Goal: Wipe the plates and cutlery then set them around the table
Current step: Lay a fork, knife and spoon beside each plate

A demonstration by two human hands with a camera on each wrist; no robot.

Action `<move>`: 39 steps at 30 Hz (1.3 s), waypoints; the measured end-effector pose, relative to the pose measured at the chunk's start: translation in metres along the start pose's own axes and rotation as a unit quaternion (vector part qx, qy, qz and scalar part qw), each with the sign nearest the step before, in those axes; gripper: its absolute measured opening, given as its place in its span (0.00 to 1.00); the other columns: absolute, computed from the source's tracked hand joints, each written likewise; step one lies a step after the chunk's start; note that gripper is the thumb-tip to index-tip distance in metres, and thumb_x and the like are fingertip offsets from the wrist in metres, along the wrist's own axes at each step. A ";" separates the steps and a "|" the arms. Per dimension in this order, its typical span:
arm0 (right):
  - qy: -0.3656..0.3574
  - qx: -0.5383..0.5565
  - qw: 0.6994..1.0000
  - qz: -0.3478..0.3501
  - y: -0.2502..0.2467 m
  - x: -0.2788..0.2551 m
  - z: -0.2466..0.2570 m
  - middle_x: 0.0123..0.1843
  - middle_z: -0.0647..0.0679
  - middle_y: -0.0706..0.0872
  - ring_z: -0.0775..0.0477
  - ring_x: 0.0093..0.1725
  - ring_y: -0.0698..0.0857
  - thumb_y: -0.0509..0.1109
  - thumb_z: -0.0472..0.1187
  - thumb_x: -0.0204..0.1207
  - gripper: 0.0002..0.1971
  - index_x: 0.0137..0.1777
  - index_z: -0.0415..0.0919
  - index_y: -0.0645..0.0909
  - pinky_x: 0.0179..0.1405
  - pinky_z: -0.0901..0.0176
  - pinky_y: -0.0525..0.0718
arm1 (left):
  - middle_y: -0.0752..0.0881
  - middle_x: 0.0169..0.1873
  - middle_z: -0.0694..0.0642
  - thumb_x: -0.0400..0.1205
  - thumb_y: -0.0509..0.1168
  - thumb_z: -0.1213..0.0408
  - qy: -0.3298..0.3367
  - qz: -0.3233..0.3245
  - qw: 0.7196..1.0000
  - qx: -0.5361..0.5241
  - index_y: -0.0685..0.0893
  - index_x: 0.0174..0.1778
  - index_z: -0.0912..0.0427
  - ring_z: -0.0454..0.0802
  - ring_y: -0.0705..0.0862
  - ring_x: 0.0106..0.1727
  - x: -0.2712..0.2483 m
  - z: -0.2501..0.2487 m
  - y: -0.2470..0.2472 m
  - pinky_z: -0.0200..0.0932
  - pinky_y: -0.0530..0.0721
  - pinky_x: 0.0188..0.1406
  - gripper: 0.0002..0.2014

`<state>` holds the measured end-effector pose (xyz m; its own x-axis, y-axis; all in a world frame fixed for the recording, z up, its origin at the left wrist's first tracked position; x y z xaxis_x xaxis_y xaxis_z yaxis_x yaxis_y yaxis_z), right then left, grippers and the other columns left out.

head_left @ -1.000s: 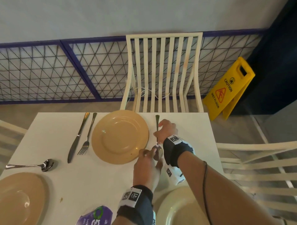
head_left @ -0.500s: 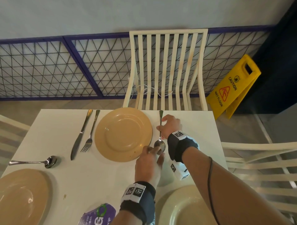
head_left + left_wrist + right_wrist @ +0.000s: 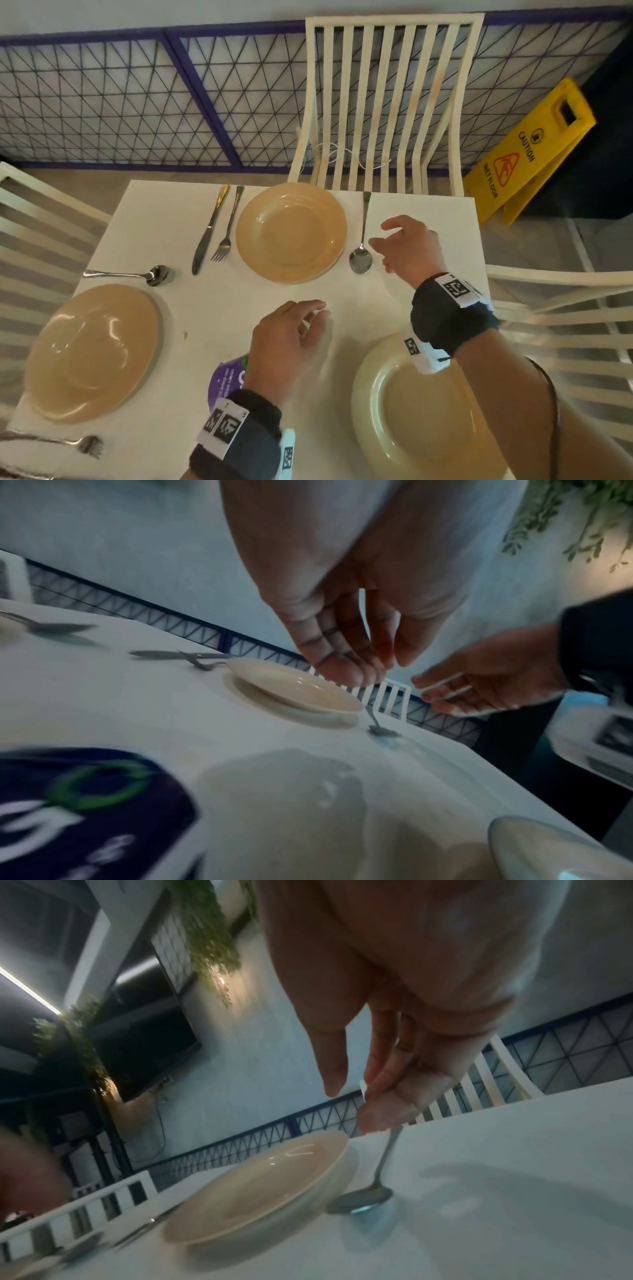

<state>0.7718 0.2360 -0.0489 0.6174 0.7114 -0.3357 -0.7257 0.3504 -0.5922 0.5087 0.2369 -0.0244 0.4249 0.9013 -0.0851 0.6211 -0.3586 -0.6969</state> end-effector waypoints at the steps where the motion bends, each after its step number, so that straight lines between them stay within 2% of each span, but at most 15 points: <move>1: -0.006 0.015 1.000 0.004 -0.002 -0.021 0.000 0.44 0.52 0.91 0.44 0.44 0.91 0.77 0.50 0.72 0.12 0.55 0.54 0.83 0.54 0.43 0.89 | 0.90 0.41 0.40 0.81 0.64 0.43 -0.015 0.007 1.000 -0.024 0.92 0.54 0.45 0.39 0.87 0.36 -0.013 0.007 -0.012 0.43 0.89 0.45 0.16; 3: -0.024 0.035 0.999 0.012 0.000 -0.064 0.000 0.41 0.53 0.91 0.44 0.43 0.91 0.77 0.49 0.73 0.10 0.53 0.54 0.84 0.52 0.40 0.89 | 0.91 0.43 0.40 0.83 0.70 0.52 -0.043 0.015 0.998 -0.051 0.93 0.54 0.45 0.43 0.89 0.41 -0.037 0.027 -0.035 0.45 0.89 0.48 0.08; 4: -0.033 0.034 0.998 0.031 0.007 -0.086 -0.001 0.41 0.53 0.91 0.44 0.42 0.91 0.77 0.49 0.74 0.09 0.53 0.53 0.85 0.51 0.40 0.89 | 0.91 0.45 0.40 0.83 0.71 0.57 -0.055 0.010 0.997 -0.047 0.93 0.54 0.46 0.43 0.89 0.42 -0.049 0.041 -0.047 0.46 0.89 0.50 0.07; 6: -0.048 0.019 0.995 0.083 0.029 -0.133 0.000 0.41 0.55 0.90 0.46 0.41 0.90 0.76 0.49 0.75 0.09 0.54 0.54 0.85 0.50 0.43 0.89 | 0.92 0.47 0.42 0.84 0.71 0.60 -0.079 -0.003 0.997 -0.024 0.93 0.55 0.47 0.40 0.89 0.44 -0.075 0.070 -0.074 0.45 0.88 0.53 0.07; 8: -0.066 0.002 0.989 0.134 0.057 -0.179 0.001 0.41 0.56 0.90 0.52 0.38 0.89 0.76 0.48 0.76 0.08 0.54 0.53 0.85 0.47 0.53 0.88 | 0.92 0.47 0.44 0.84 0.70 0.58 -0.103 -0.014 0.995 -0.001 0.92 0.56 0.47 0.41 0.88 0.43 -0.101 0.098 -0.101 0.45 0.89 0.50 0.08; 10: -0.095 -0.041 0.982 0.161 0.086 -0.224 0.000 0.40 0.59 0.89 0.61 0.35 0.87 0.77 0.47 0.76 0.08 0.53 0.52 0.85 0.40 0.72 0.83 | 0.91 0.47 0.44 0.84 0.70 0.58 -0.122 -0.010 0.992 0.024 0.92 0.57 0.47 0.41 0.88 0.41 -0.129 0.123 -0.121 0.45 0.88 0.47 0.08; 11: -0.105 -0.062 0.977 0.173 0.102 -0.244 -0.002 0.41 0.60 0.88 0.62 0.34 0.86 0.77 0.47 0.76 0.08 0.53 0.53 0.85 0.38 0.75 0.81 | 0.90 0.47 0.44 0.84 0.70 0.58 -0.128 -0.001 0.991 0.045 0.91 0.58 0.46 0.41 0.87 0.41 -0.142 0.135 -0.129 0.45 0.87 0.46 0.09; 12: -0.108 -0.077 0.973 0.191 0.119 -0.264 -0.007 0.42 0.60 0.88 0.62 0.35 0.86 0.76 0.48 0.76 0.08 0.54 0.53 0.85 0.40 0.74 0.82 | 0.89 0.48 0.44 0.83 0.70 0.58 -0.137 0.010 0.988 0.069 0.90 0.59 0.45 0.42 0.86 0.42 -0.156 0.148 -0.135 0.43 0.85 0.46 0.09; 14: -0.106 -0.105 0.964 0.220 0.151 -0.299 -0.019 0.46 0.60 0.87 0.59 0.37 0.87 0.74 0.49 0.77 0.08 0.55 0.55 0.84 0.46 0.60 0.87 | 0.86 0.51 0.45 0.83 0.70 0.59 -0.165 0.036 0.979 0.112 0.89 0.60 0.43 0.43 0.84 0.44 -0.182 0.177 -0.145 0.38 0.79 0.45 0.11; 15: -0.108 -0.127 0.960 0.225 0.165 -0.314 -0.025 0.47 0.60 0.86 0.59 0.39 0.87 0.73 0.49 0.78 0.07 0.55 0.56 0.84 0.48 0.57 0.87 | 0.86 0.52 0.45 0.83 0.70 0.58 -0.180 0.050 0.974 0.124 0.88 0.61 0.43 0.44 0.83 0.45 -0.193 0.191 -0.148 0.38 0.78 0.45 0.11; 19: -0.133 -0.195 0.939 0.250 0.216 -0.367 -0.030 0.50 0.60 0.83 0.56 0.47 0.85 0.69 0.50 0.78 0.08 0.55 0.57 0.84 0.53 0.58 0.84 | 0.85 0.57 0.47 0.85 0.67 0.56 -0.203 0.104 0.963 0.146 0.84 0.66 0.43 0.50 0.87 0.54 -0.230 0.221 -0.146 0.43 0.78 0.50 0.13; 23: -0.115 -0.217 0.929 0.276 0.254 -0.404 -0.025 0.54 0.59 0.83 0.51 0.52 0.87 0.67 0.53 0.79 0.10 0.57 0.55 0.83 0.55 0.54 0.85 | 0.78 0.68 0.48 0.85 0.65 0.56 -0.172 0.118 0.967 0.147 0.76 0.73 0.43 0.54 0.87 0.60 -0.233 0.224 -0.133 0.50 0.83 0.58 0.19; 28: -0.091 -0.204 0.943 0.246 0.270 -0.423 -0.013 0.54 0.60 0.83 0.55 0.52 0.86 0.67 0.55 0.79 0.10 0.58 0.57 0.82 0.55 0.57 0.84 | 0.76 0.70 0.52 0.86 0.62 0.57 -0.161 0.142 0.968 0.128 0.71 0.78 0.46 0.58 0.85 0.64 -0.216 0.230 -0.121 0.54 0.83 0.61 0.22; 35: -0.067 -0.223 0.952 0.200 0.271 -0.428 -0.008 0.54 0.62 0.81 0.57 0.50 0.81 0.64 0.55 0.79 0.12 0.59 0.55 0.81 0.56 0.58 0.80 | 0.76 0.69 0.52 0.86 0.62 0.58 -0.133 0.172 0.968 0.128 0.72 0.77 0.47 0.56 0.85 0.62 -0.205 0.235 -0.114 0.51 0.84 0.58 0.21; 39: -0.063 -0.260 0.947 0.177 0.265 -0.425 -0.017 0.62 0.55 0.79 0.48 0.63 0.82 0.63 0.48 0.81 0.12 0.63 0.53 0.79 0.58 0.54 0.81 | 0.75 0.66 0.51 0.86 0.63 0.57 -0.123 0.176 0.969 0.125 0.76 0.71 0.47 0.55 0.86 0.58 -0.205 0.238 -0.114 0.51 0.85 0.57 0.17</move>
<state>0.3225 0.0158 -0.0752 0.2987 0.8067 -0.5099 -0.6121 -0.2480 -0.7509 0.1939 0.1508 -0.0968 0.3923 0.7754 -0.4948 0.2748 -0.6121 -0.7414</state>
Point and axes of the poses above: each hand's wrist, its own x-axis towards the middle knuckle, its own y-axis out of the palm, z = x × y, the point moved 10 cm from there along x, towards the middle knuckle
